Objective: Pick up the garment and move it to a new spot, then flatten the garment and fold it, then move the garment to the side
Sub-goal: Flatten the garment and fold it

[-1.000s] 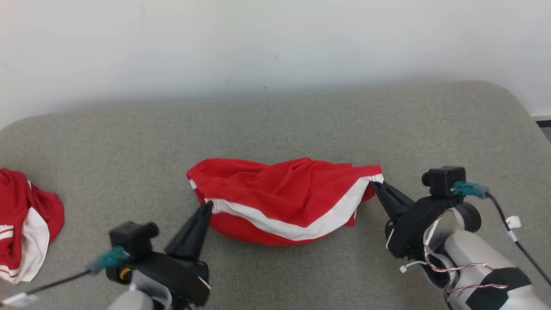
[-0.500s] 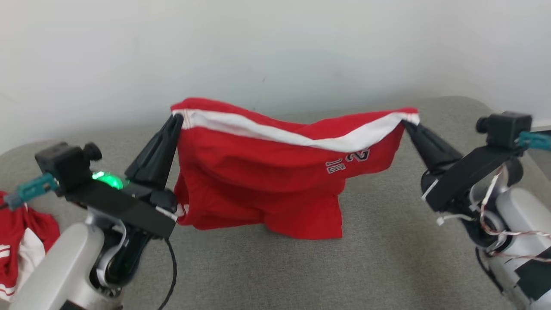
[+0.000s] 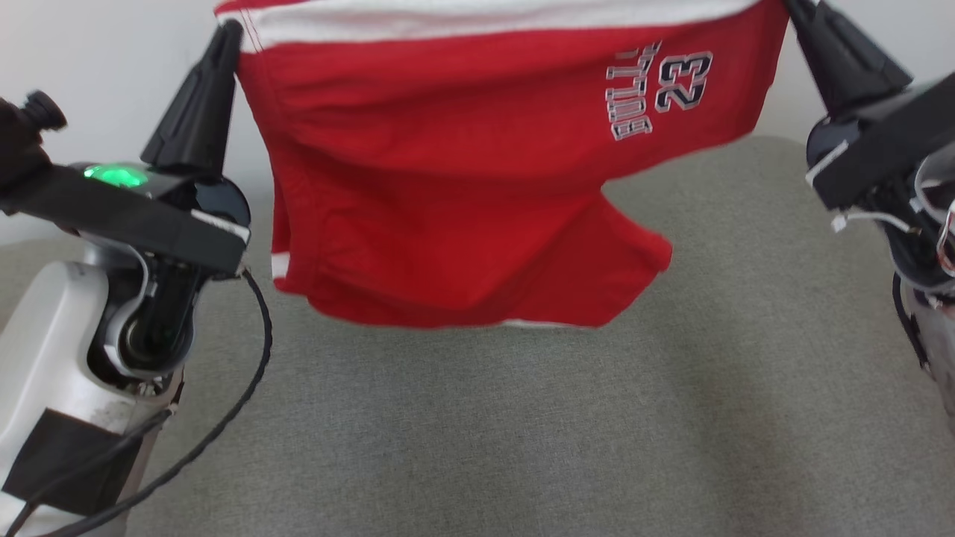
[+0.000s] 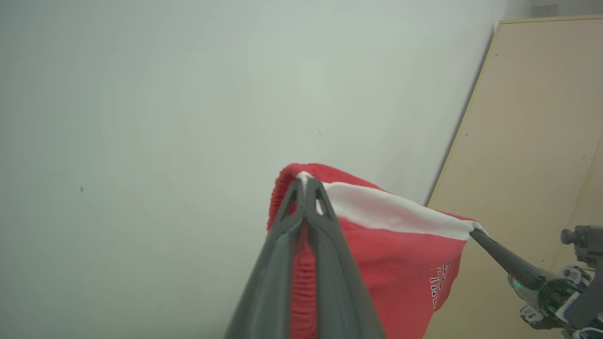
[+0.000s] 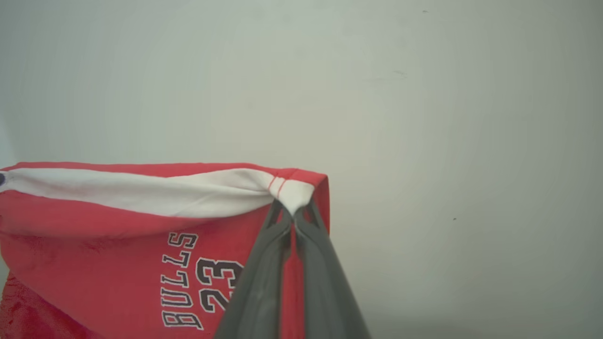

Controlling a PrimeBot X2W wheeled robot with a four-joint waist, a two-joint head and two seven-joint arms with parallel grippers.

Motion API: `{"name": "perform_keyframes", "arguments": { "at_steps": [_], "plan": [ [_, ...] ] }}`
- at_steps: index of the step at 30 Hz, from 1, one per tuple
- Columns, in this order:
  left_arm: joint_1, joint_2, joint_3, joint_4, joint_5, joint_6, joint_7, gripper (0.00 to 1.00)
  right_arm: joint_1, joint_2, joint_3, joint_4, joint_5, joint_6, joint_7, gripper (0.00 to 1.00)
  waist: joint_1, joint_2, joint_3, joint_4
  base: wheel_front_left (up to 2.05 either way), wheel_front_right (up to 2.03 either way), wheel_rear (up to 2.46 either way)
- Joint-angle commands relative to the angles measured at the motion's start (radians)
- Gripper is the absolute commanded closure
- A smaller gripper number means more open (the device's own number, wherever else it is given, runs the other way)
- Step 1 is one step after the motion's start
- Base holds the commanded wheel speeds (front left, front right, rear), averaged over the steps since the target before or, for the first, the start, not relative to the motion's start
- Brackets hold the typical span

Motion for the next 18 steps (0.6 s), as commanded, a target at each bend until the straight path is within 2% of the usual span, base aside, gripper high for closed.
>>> {"name": "perform_keyframes", "arguments": {
  "at_steps": [1,9,18],
  "plan": [
    [-0.012,-0.007,0.007,0.007,-0.011,0.005,-0.008,1.0,-0.015,0.01,-0.009,-0.001,-0.014,-0.002,0.0,1.0,0.0,0.0,0.012,-0.01,0.0,0.0,0.0],
    [-0.062,-0.057,0.027,0.059,-0.045,0.021,-0.021,1.0,-0.117,0.111,-0.046,0.067,-0.07,-0.002,0.021,1.0,0.0,0.0,0.073,-0.026,0.0,0.0,0.0],
    [-0.187,-0.102,0.066,0.097,-0.081,0.05,-0.029,1.0,-0.246,0.149,-0.037,0.155,-0.125,-0.002,0.047,1.0,0.0,0.0,0.262,-0.035,0.0,0.0,0.0]
  ]
}}
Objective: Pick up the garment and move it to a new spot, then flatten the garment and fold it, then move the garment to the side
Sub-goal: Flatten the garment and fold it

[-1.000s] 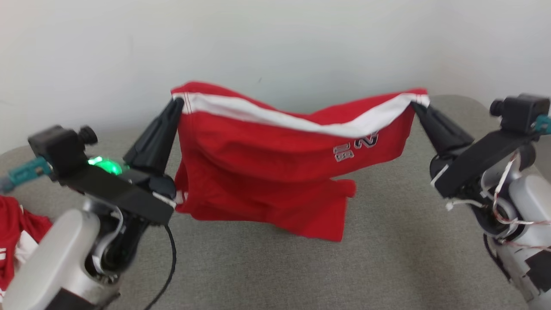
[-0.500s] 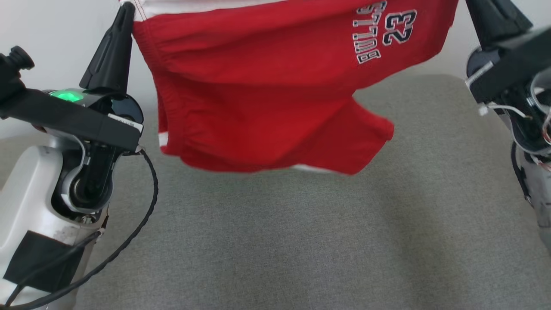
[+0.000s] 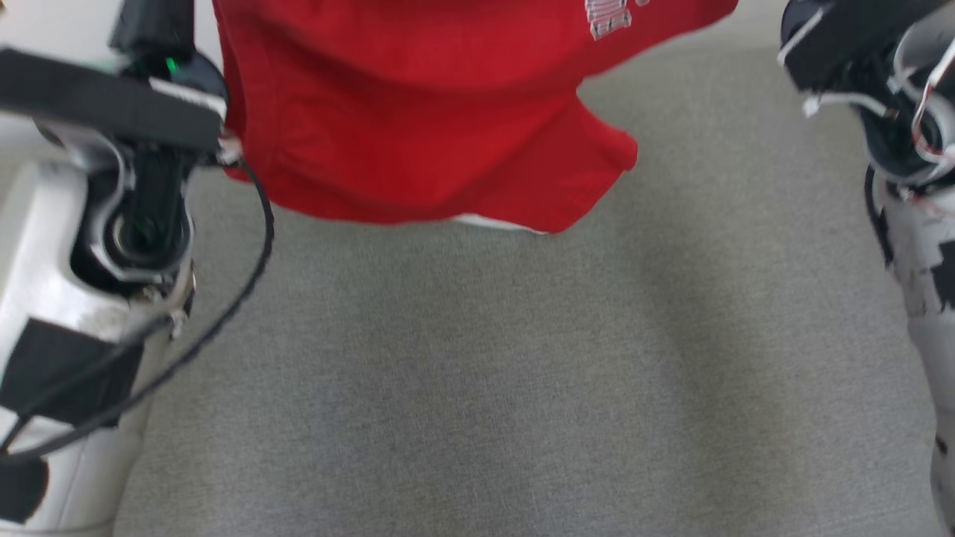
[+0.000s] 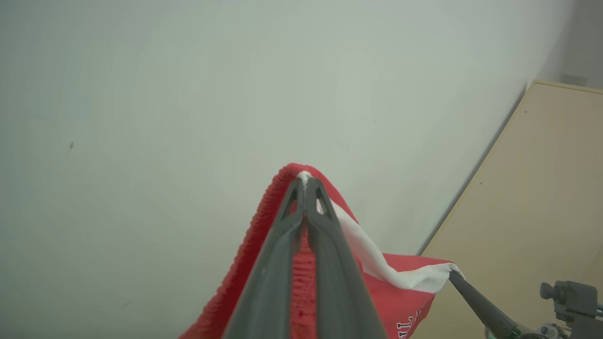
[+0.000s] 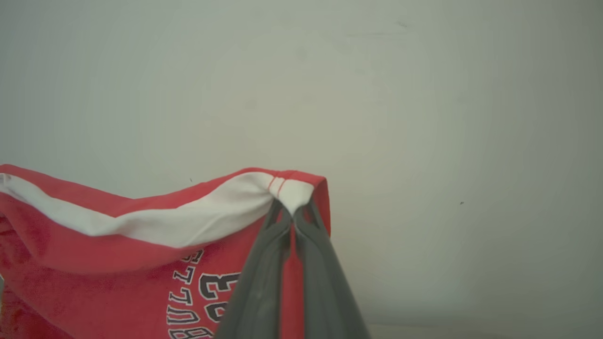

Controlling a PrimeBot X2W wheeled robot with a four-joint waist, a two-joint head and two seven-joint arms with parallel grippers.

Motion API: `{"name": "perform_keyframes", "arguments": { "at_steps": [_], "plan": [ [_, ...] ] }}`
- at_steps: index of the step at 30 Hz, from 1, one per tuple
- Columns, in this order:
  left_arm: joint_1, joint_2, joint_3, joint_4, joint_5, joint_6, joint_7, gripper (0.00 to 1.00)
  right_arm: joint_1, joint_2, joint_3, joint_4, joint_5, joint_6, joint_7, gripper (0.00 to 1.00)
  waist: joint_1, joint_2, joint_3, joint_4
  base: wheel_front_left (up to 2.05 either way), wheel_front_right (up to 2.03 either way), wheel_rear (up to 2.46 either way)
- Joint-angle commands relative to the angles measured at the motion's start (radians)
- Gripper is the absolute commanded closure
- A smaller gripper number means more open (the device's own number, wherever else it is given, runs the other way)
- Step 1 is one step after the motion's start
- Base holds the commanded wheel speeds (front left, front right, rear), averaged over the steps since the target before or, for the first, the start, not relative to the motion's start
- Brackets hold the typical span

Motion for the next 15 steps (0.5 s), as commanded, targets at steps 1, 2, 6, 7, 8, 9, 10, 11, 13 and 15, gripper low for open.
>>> {"name": "perform_keyframes", "arguments": {
  "at_steps": [1,2,6,7,8,9,10,11,13,15],
  "plan": [
    [-0.052,-0.008,0.012,0.013,-0.009,0.008,-0.008,1.0,-0.052,0.007,-0.01,0.03,-0.024,-0.002,-0.011,1.0,-0.0001,-0.0001,0.135,-0.008,0.0,0.0,0.0],
    [-0.074,-0.012,0.014,0.023,-0.001,0.01,-0.013,1.0,-0.076,0.013,-0.016,0.051,-0.037,-0.002,-0.02,1.0,-0.0001,-0.0001,0.162,-0.008,0.0,0.0,0.0],
    [-0.185,-0.024,0.01,0.063,0.035,0.023,-0.022,1.0,-0.189,0.038,-0.045,0.127,-0.106,-0.002,-0.072,1.0,-0.0001,-0.0001,0.268,-0.005,0.0,0.0,0.0],
    [-0.213,-0.024,0.01,0.077,0.046,0.025,-0.026,1.0,-0.217,0.048,-0.056,0.147,-0.122,-0.002,-0.096,1.0,-0.0001,-0.0001,0.289,-0.004,0.0,0.0,0.0],
    [-0.24,-0.024,0.009,0.091,0.061,0.025,-0.034,1.0,-0.244,0.054,-0.064,0.165,-0.144,-0.002,-0.123,1.0,-0.0001,-0.0001,0.307,-0.004,0.0,0.0,0.0],
    [-0.271,-0.025,0.015,0.102,0.07,0.03,-0.047,1.0,-0.273,0.061,-0.077,0.18,-0.166,-0.002,-0.151,1.0,-0.0001,-0.0001,0.328,-0.004,0.0,0.0,0.0],
    [-0.302,-0.027,0.024,0.116,0.079,0.041,-0.062,1.0,-0.3,0.069,-0.091,0.195,-0.188,-0.002,-0.18,1.0,-0.0001,-0.0001,0.346,-0.003,0.0,0.0,0.0],
    [-0.336,-0.028,0.04,0.125,0.09,0.058,-0.087,1.0,-0.332,0.075,-0.107,0.204,-0.217,-0.002,-0.214,1.0,-0.0001,-0.0001,0.367,-0.004,0.0,0.0,0.0],
    [-0.384,-0.038,0.079,0.143,0.108,0.079,-0.128,1.0,-0.382,0.089,-0.137,0.226,-0.283,-0.003,-0.297,1.0,-0.0001,-0.0001,0.395,-0.007,0.0,0.0,0.0],
    [-0.405,-0.034,0.096,0.147,0.125,0.086,-0.141,1.0,-0.4,0.096,-0.152,0.234,-0.318,-0.003,-0.336,1.0,-0.0001,-0.0001,0.407,-0.01,0.0,0.0,0.0]
  ]
}}
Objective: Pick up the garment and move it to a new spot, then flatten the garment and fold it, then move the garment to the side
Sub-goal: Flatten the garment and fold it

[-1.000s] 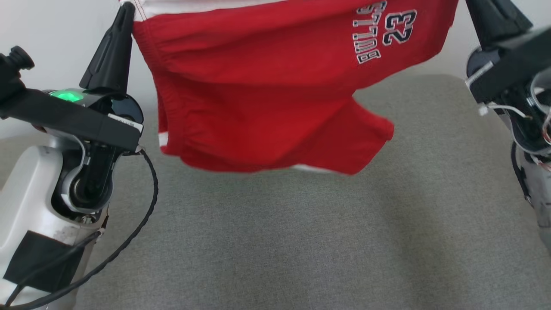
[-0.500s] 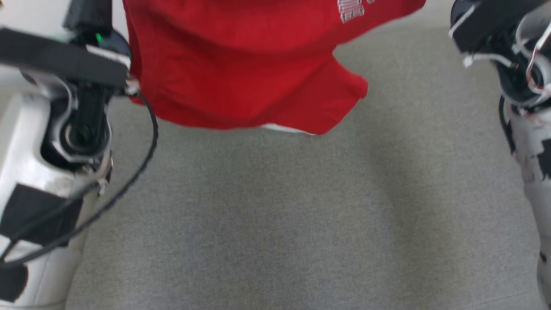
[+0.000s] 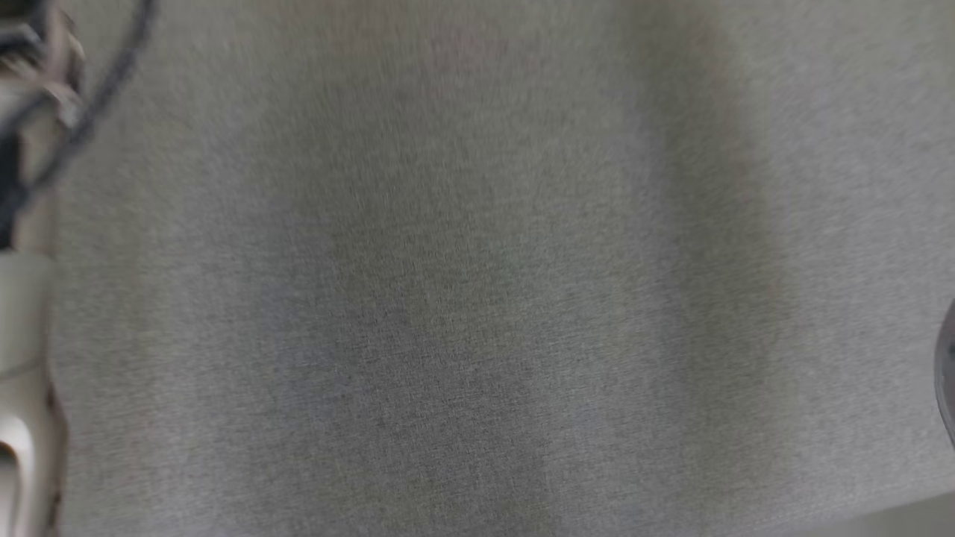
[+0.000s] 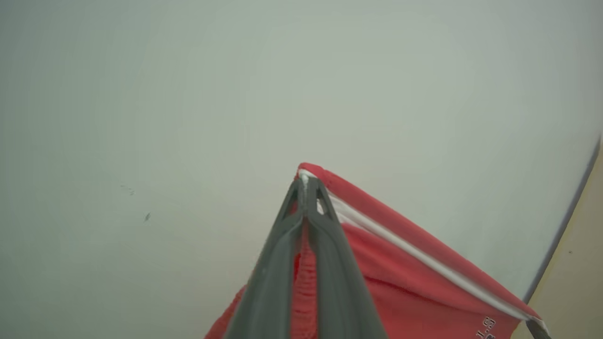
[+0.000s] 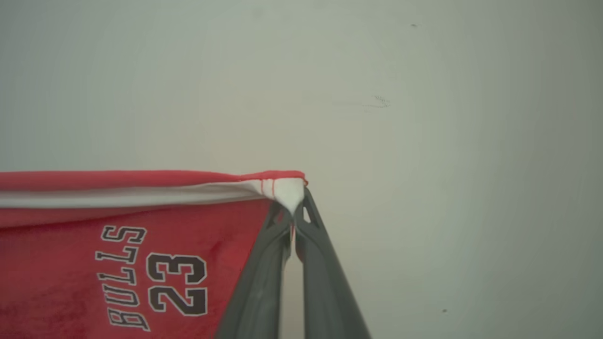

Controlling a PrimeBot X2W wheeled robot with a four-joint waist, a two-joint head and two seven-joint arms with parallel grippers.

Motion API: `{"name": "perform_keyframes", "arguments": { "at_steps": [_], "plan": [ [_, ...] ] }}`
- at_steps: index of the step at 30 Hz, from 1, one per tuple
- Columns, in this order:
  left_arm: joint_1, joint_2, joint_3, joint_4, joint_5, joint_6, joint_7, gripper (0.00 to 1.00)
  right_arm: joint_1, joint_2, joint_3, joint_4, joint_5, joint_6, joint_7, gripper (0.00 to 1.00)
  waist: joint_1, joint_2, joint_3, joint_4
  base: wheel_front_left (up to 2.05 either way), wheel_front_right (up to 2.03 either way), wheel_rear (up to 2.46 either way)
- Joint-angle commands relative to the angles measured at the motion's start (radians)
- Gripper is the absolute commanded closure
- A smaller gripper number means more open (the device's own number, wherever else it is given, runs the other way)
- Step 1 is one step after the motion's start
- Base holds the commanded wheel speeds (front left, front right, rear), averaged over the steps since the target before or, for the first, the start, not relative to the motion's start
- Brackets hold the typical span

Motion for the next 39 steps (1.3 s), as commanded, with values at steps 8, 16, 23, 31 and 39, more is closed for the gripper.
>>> {"name": "perform_keyframes", "arguments": {
  "at_steps": [8,16,23,31,39],
  "plan": [
    [-0.046,-0.008,0.129,-0.043,0.104,-0.063,-0.03,1.0,-0.064,0.035,-0.035,-0.013,-0.228,-0.004,-0.198,1.0,-0.0004,-0.0002,0.199,-0.033,0.0,0.0,0.0],
    [0.172,-0.067,0.207,-0.075,0.187,-0.146,-0.03,1.0,0.09,0.012,0.093,-0.049,-0.276,-0.003,-0.218,1.0,-0.0004,-0.0002,0.244,-0.036,0.0,0.0,0.0],
    [0.344,-0.012,0.079,-0.187,0.099,-0.15,-0.028,1.0,0.23,-0.058,0.194,-0.102,-0.173,-0.003,-0.211,1.0,-0.0004,-0.0002,0.205,-0.013,0.0,0.0,0.0],
    [0.549,0.058,-0.101,-0.298,-0.102,-0.15,0.029,1.0,0.428,-0.145,0.238,-0.219,-0.001,-0.003,-0.094,1.0,-0.0004,-0.0002,0.104,0.029,0.0,0.0,0.0],
    [0.708,0.059,-0.146,-0.255,-0.23,-0.151,0.007,1.0,0.674,-0.189,0.204,-0.332,0.11,-0.003,0.032,1.0,-0.0004,-0.0002,-0.014,0.04,0.0,0.0,0.0]
  ]
}}
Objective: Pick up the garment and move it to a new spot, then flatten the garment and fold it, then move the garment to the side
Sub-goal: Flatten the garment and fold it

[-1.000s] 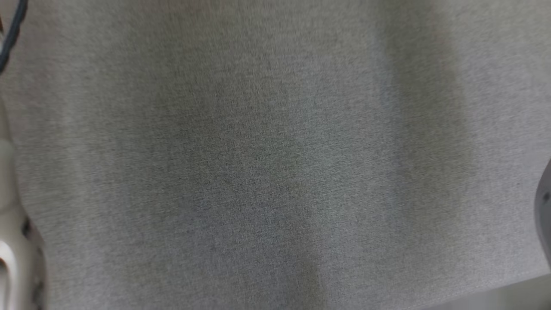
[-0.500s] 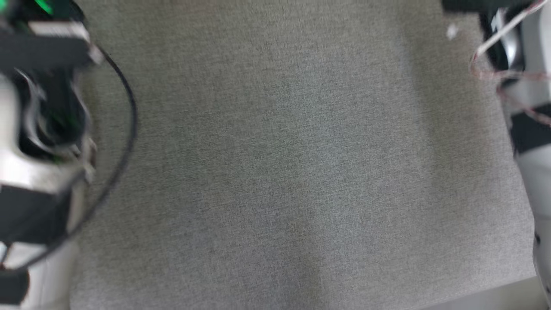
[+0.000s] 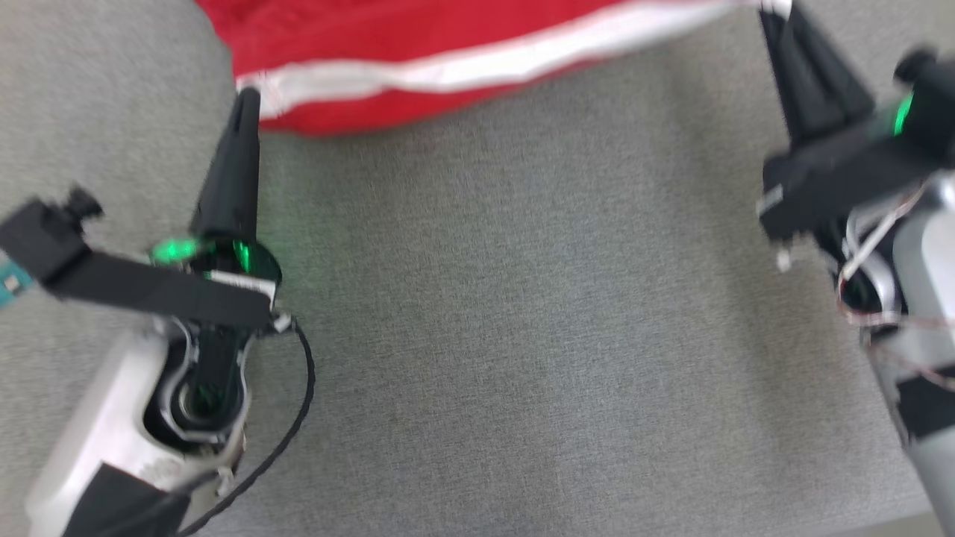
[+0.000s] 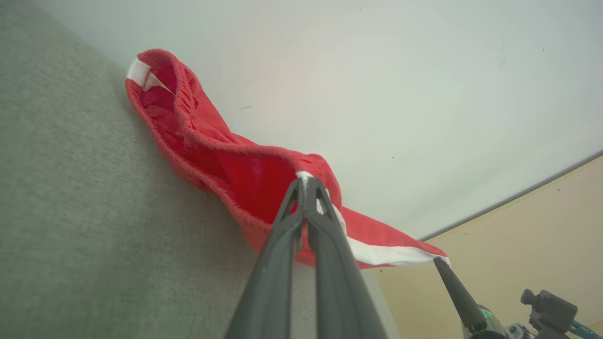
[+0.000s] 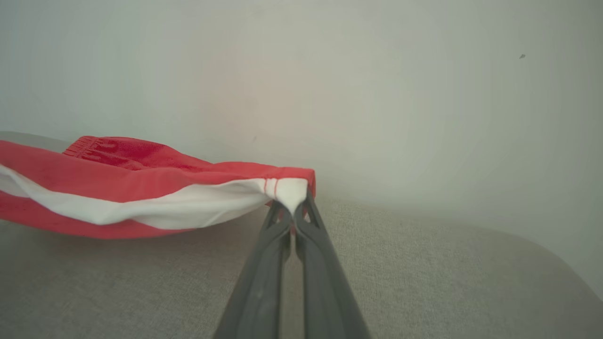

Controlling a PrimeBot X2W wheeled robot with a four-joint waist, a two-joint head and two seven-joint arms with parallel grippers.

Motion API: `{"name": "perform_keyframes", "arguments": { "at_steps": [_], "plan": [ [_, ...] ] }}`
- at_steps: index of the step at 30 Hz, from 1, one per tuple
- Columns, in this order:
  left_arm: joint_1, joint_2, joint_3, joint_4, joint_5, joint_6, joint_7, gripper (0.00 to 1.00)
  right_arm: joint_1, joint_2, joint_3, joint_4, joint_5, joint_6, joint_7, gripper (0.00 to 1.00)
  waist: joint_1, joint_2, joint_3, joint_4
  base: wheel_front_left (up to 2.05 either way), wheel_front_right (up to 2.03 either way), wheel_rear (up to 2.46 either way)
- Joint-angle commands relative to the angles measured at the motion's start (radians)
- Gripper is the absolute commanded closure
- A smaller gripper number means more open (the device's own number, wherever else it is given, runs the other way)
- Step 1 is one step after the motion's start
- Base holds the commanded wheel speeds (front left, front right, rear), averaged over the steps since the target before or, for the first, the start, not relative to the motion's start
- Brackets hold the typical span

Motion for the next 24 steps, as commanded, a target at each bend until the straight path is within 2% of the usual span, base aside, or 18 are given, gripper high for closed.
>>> {"name": "perform_keyframes", "arguments": {
  "at_steps": [1,7,13,16,19,24],
  "plan": [
    [0.033,-0.004,-0.005,0.011,-0.014,-0.002,-0.011,1.0,0.053,-0.008,-0.013,-0.008,0.023,-0.003,0.018,1.0,0.0003,0.0001,-0.075,0.015,0.0,0.0,0.0],
    [0.114,-0.021,-0.025,0.049,-0.072,-0.002,-0.021,1.0,0.203,-0.033,-0.024,-0.051,0.089,-0.003,0.058,1.0,0.0003,0.0001,-0.155,0.029,0.0,0.0,0.0],
    [0.211,-0.048,-0.039,0.062,-0.114,-0.002,-0.033,1.0,0.375,-0.104,-0.022,-0.174,0.188,-0.003,0.126,1.0,0.0003,0.0001,-0.242,0.04,0.0,0.0,0.0],
    [0.267,-0.056,-0.037,0.064,-0.121,-0.002,-0.038,1.0,0.46,-0.159,-0.008,-0.231,0.235,-0.003,0.164,1.0,0.0003,0.0001,-0.277,0.044,0.0,0.0,0.0],
    [0.323,-0.049,-0.022,0.084,-0.08,-0.002,-0.041,1.0,0.533,-0.189,-0.017,-0.263,0.261,-0.003,0.182,1.0,0.0003,0.0001,-0.317,0.043,0.0,0.0,0.0],
    [0.427,-0.077,0.017,0.112,0.024,0.0,-0.044,1.0,0.67,-0.193,-0.034,-0.273,0.3,-0.003,0.206,1.0,0.0003,0.0001,-0.369,0.045,0.0,0.0,0.0]
  ]
}}
